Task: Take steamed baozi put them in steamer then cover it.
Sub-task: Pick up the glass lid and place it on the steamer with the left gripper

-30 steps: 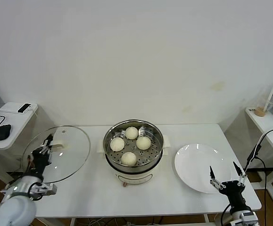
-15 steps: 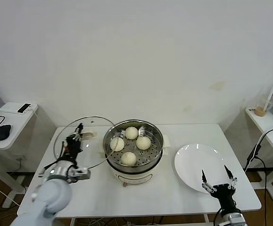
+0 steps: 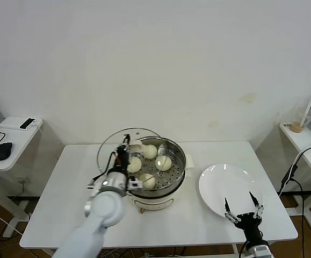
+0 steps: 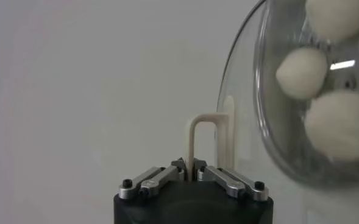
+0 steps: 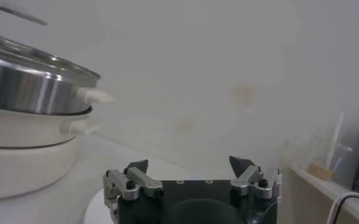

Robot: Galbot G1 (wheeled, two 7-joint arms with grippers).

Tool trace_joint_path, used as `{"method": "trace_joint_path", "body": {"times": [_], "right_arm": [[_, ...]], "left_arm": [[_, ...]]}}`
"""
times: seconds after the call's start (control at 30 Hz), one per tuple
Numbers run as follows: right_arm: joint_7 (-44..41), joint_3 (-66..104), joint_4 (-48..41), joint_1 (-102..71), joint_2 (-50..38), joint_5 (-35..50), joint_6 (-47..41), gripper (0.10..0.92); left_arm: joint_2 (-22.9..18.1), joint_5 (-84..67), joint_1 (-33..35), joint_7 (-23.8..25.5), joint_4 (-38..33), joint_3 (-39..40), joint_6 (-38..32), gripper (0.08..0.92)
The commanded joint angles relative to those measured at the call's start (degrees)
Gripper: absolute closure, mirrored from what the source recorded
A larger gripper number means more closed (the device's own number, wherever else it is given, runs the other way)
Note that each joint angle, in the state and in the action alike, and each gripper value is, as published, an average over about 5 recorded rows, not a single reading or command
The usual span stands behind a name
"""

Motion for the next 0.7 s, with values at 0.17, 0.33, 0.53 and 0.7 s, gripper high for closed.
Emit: {"method": "trace_joint_path", "body": {"times": [0.17,0.33,0.53,0.7], "right_arm": [[0.08,-0.54,-1.25,0.41,-0.08,-0.72,0.36,0.203],[0.05,-0.71,-1.49,0.48,-0.27,-0.63,0.45,0.203],[0.02,-1.02,-1.45,0.39,-0.33,-0.66,0.62,0.203],[0.04,-1.26,-1.23,0.23,-0.17,-0.81,0.61,0.203]], "left_arm": [[-11.29,9.62,-3.68,4.07,7.44,6.27,1.42,0.858],[-11.43,10.02,-3.06,4.18,8.34,5.53,1.28,0.858],[-11.3,9.98,-2.52,3.8,8.42,4.65,1.04,0.858],[-11.31,9.98,-2.01,3.3,8.44,4.07,0.75,0.858]]}}
